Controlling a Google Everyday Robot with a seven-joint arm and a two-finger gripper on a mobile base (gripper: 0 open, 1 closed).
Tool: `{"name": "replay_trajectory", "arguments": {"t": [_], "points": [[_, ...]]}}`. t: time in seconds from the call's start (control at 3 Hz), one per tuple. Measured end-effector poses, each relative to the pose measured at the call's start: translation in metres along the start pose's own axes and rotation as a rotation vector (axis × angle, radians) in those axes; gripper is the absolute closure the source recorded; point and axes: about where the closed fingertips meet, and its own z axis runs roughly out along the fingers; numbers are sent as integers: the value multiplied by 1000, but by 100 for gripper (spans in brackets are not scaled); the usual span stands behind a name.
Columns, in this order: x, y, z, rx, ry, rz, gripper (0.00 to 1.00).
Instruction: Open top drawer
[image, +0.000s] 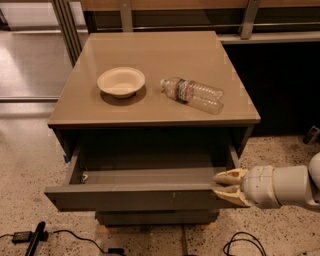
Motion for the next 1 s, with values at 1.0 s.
{"name": "replay_trajectory", "arguments": {"t": [1.0], "points": [[-4, 23, -28, 29, -22, -15, 83]]}}
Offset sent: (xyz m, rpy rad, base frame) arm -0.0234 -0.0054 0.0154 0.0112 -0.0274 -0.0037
